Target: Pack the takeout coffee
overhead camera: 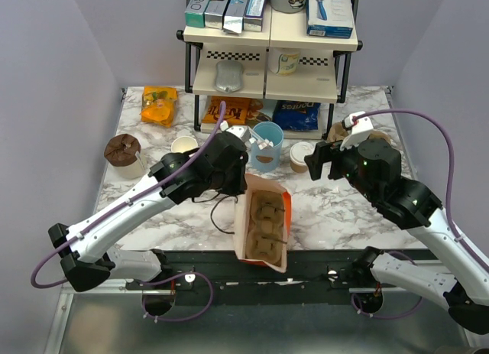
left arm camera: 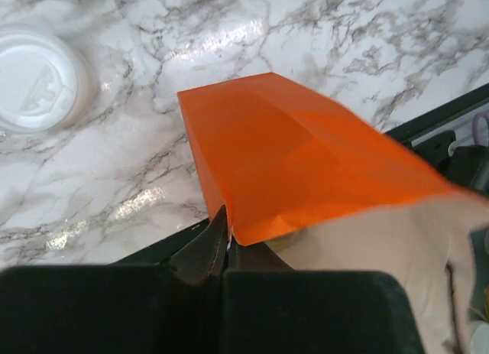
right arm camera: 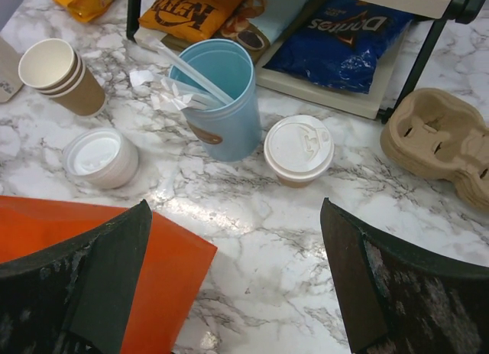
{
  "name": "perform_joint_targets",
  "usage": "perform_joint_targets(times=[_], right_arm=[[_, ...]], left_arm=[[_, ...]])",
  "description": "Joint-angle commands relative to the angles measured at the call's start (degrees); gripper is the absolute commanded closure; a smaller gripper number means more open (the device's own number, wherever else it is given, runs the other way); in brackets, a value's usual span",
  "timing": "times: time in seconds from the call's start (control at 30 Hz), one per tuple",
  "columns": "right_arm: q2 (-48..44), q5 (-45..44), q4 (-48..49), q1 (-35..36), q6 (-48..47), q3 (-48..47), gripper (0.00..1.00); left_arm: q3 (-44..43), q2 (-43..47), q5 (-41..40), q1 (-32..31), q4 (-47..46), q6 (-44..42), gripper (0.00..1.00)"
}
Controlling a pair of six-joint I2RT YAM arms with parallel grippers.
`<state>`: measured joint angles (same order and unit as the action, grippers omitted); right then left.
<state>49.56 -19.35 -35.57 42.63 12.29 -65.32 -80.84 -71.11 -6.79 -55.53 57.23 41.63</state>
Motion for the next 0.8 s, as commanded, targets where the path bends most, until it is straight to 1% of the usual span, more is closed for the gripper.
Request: perform_joint_targets(times=[0.0,0.13,0.2,0.37,0.43,0.47,0.57,0.63,0.7,0.77], right_arm=[[-0.7,-3.4,2.9,-0.2,-2.3,0.7,0.0],[-1.7,-3.8,6.0,-0.2,-4.7,2.2,0.0],[-2.4,-3.6,7.4,-0.2,-7.2,3.6,0.0],[-4.8,-2.4,11.1,-0.2,-11.1,6.3,0.0],[-6.6,-0.6,13.6,-0.2,-11.7,8.5,0.0],[-7.3,0.1,14.5,-0.3,-14.5,9.1,0.0],[-9.8,4.1,18.9,-0.2,-18.8,12.2,0.0],[-10.7,5.5,21.8,-0.2,-19.6,13.2,0.0],[-9.9,5.3,21.9,-0.2,-19.9,12.5,0.0],[-8.2,4.3,21.7,-0.2,-19.2,11.0,0.0]], left_arm=[[-4.3,0.4,-6.0,-0.1,2.4,-1.2,1.0],[-3.9,1.9,-5.5,-0.1,-0.6,-3.5,1.0],[-4.0,2.5,-7.2,-0.2,-0.4,-3.8,1.0],[-4.0,4.3,-7.0,-0.7,-0.7,-6.0,1.0],[-3.5,5.0,-6.5,-1.1,-1.5,-7.2,1.0],[-2.5,6.1,-5.7,-1.2,-2.1,-9.2,1.0],[-0.5,7.7,-3.5,-1.4,-4.6,-12.0,1.0],[-0.8,7.5,-4.1,-1.4,-3.9,-13.1,1.0],[-2.3,6.0,-6.2,-1.4,-2.8,-13.4,1.0],[-3.5,4.7,-6.1,-1.4,-2.3,-13.4,1.0]])
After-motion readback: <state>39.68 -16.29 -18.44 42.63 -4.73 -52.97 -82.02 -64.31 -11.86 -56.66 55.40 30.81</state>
